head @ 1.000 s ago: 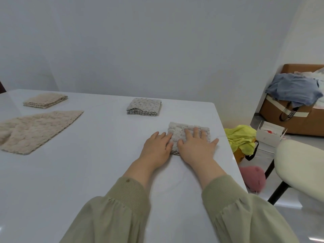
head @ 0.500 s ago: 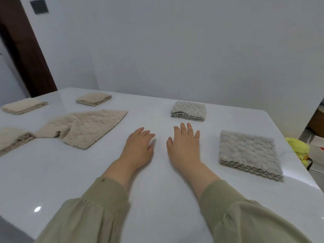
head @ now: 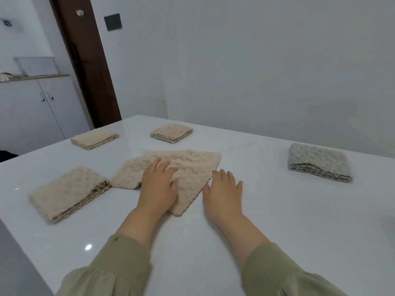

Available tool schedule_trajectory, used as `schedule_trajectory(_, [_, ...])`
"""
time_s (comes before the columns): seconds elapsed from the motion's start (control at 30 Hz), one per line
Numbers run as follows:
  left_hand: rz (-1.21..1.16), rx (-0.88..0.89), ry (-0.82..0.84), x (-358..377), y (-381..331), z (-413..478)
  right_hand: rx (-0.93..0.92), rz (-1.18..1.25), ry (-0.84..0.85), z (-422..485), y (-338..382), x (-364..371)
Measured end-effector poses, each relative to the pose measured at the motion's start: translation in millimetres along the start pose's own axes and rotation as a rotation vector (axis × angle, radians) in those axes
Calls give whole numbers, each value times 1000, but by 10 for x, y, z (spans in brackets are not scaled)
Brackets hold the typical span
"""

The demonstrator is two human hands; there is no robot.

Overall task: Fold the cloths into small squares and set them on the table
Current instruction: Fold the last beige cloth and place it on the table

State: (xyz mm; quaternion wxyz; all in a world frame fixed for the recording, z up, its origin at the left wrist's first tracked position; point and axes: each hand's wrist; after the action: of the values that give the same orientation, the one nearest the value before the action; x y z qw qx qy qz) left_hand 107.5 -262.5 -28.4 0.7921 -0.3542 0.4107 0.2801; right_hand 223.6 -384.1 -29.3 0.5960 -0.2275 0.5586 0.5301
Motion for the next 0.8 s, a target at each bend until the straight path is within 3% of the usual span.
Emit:
schedule_trajectory(0.1, [49,-24,57,12,255,121,-34,28,-39,200,281,193])
schedule_trajectory(0.27, [32,-127,188,65,347,257,-79,-96,115,342,458,354])
schedule_trajectory(0.4, [36,-71,199,95,267,238,-81,-78,104,261,402,283])
schedule_trajectory(0.53, [-21,-41,216,-5,159,76,6,-1,25,58,442,112])
schedule_trajectory(0.7, [-86,67,218,-234,-277,-393,220,-162,-73,-416,381,-127])
schedule_trajectory(0.8, [-243,88,280,-316,-548,-657,340,-197,-96,-734,206,-300])
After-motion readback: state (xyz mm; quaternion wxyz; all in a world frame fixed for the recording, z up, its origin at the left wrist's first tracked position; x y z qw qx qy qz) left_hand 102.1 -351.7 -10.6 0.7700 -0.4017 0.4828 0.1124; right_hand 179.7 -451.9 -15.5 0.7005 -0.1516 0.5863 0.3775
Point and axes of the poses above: each hand's wrist, its own z-axis towards the middle knuckle, its own x-axis out of the palm, y = z × x, and after that the axes turned 13 degrees about -x, right-handed
